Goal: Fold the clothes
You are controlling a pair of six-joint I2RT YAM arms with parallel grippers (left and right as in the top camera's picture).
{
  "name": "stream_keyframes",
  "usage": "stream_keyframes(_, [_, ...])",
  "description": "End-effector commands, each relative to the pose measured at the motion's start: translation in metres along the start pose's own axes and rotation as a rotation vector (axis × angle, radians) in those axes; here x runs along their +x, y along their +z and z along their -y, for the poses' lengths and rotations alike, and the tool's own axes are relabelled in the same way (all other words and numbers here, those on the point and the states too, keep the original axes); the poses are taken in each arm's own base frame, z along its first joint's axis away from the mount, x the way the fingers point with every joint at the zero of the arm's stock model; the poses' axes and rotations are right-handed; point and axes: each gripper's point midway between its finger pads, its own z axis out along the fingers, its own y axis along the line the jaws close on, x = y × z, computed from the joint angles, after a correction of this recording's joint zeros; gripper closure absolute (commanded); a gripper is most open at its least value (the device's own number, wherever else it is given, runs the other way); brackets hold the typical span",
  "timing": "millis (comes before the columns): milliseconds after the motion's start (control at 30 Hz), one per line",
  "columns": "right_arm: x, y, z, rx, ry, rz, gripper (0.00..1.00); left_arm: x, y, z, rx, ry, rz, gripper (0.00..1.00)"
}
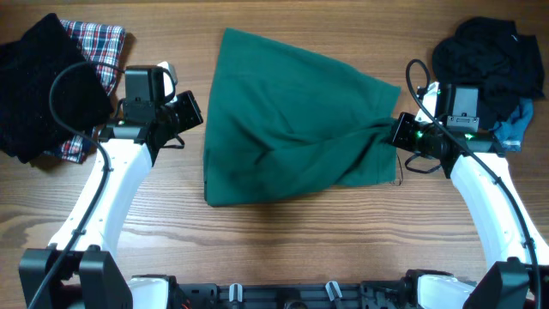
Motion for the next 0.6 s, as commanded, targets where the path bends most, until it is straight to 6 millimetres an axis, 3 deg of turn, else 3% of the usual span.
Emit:
stream_keyframes(0, [-0.008,-0.002,0.001,0.01,-0.021,0.021,0.96,0.014,-0.007,-0.004,-0.021,0.011,-0.06,0.96])
stream_keyframes(167, [-0.008,-0.002,0.001,0.011,-0.021,0.018,0.96,0.056,-0.014,-0.015,-0.058,-0.027,-0.233,0.96])
stream_keyframes(200, [-0.007,-0.002,0.001,0.011,-0.02,0.017,0.96,0.059,-0.015,-0.016,-0.063,-0.03,-0.249,0.89])
stream_keyframes(333, [-0.006,-0.002,0.001,0.012,-0.02,0.014,0.95,0.068,-0.013,-0.007,0.005,0.039,-0.294,0.45])
stream_keyframes(467, [-0.006,-0.002,0.001,0.012,-0.02,0.014,0.95,0.079,0.001,-0.01,0.019,0.076,-0.355,0.27])
stream_keyframes(567, [-0.006,-0.002,0.001,0.012,-0.021,0.012,0.96,0.087,0.021,-0.018,0.006,0.079,-0.401,0.23])
